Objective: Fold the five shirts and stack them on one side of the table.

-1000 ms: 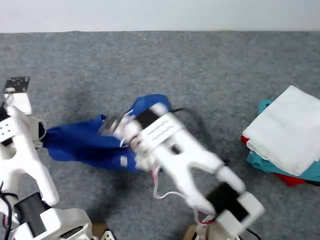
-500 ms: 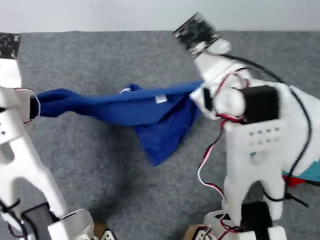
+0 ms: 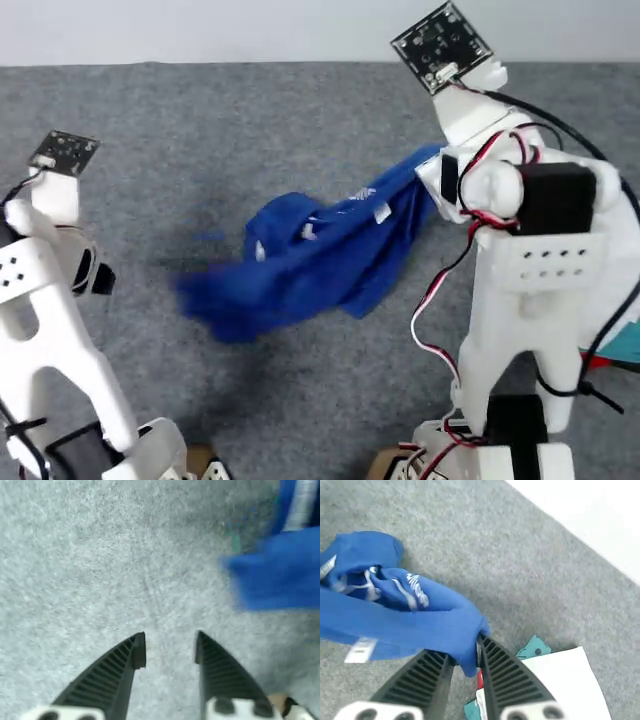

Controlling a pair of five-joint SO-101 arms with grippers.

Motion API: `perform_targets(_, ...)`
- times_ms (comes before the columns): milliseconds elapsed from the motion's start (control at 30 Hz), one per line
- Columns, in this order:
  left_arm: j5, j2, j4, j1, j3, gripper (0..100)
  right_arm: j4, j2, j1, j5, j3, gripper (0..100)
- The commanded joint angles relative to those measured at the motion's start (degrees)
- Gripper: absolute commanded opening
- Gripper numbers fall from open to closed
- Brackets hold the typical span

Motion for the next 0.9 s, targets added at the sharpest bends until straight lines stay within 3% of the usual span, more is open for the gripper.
perform_targets(0,-6.5,-2.0,1.3,-1.1,0.2,20,2.2,0.7,1.1,0.6,-1.6,1.1)
perform_targets(200,-13.8,-2.0,1.4,0.9,1.0,20,2.2,3.4,1.0,0.6,-1.6,1.1)
perform_targets(400,-14.9,-1.3,0.6,14.2,9.9,20,2.3,5.5,1.1,0.5,-1.6,1.1)
perform_targets(633,-9.8,2.2,-16.0,25.0,21.7,20,2.3,6.8,1.1,0.3,-1.6,1.1)
perform_targets(867,-6.2,12.1,-23.9,31.6,22.1,20,2.3,7.3,1.1,0.2,-0.4,1.1)
